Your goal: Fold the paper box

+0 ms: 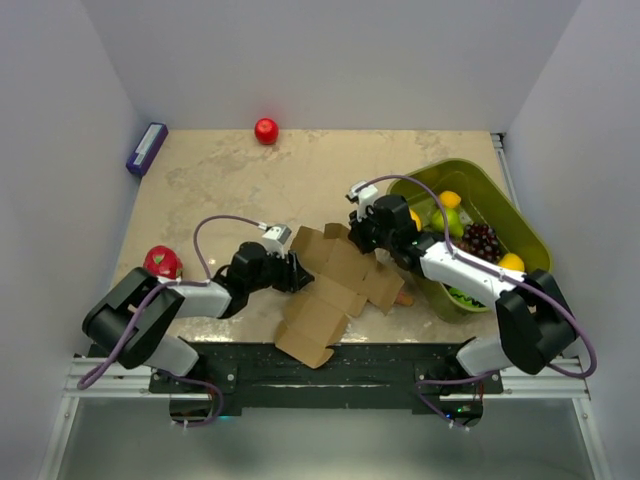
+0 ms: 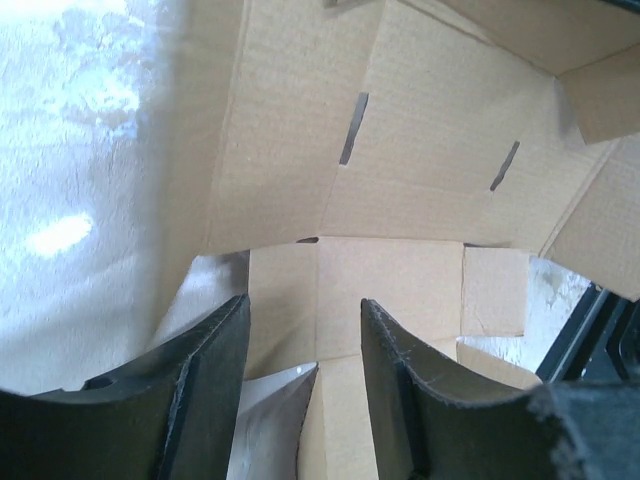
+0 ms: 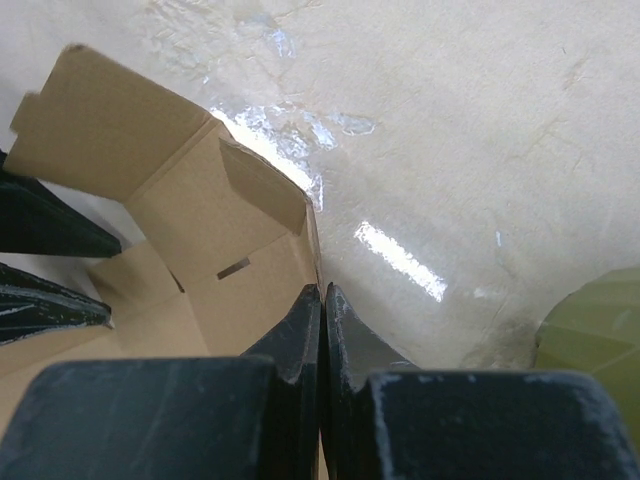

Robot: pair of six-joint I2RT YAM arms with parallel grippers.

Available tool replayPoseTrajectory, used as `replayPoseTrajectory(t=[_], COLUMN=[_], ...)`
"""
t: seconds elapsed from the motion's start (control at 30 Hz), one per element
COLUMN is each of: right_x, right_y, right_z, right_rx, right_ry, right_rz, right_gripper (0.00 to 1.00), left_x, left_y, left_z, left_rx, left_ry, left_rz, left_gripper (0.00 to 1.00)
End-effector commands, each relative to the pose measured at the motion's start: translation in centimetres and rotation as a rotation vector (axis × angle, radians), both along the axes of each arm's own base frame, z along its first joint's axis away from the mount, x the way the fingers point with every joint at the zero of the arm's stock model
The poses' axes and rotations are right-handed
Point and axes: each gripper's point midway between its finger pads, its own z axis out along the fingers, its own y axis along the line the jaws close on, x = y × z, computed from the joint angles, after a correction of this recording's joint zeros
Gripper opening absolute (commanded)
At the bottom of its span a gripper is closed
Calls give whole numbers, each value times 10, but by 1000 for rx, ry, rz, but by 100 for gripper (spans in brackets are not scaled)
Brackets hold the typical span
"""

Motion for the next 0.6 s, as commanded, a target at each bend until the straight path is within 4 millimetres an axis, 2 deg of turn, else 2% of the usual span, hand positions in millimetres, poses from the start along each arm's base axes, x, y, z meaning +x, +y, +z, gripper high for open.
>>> replayPoseTrajectory(t=[0.0, 0.27, 0.57], right_x=[20, 22, 24], right_y=[6, -1, 1], right_z=[49, 50, 45], right_rx=[124, 131, 129], right_ry=[-148, -138, -111], right_rz=[-70, -132, -139], right_gripper=[0, 0, 0], left_x=[-12, -21, -30], left_y=[-6, -2, -3], left_z=[17, 22, 22], left_rx=[-68, -93, -125], left_ry=[-28, -31, -28], left_rz=[-36, -34, -48], left_gripper=[52, 52, 52])
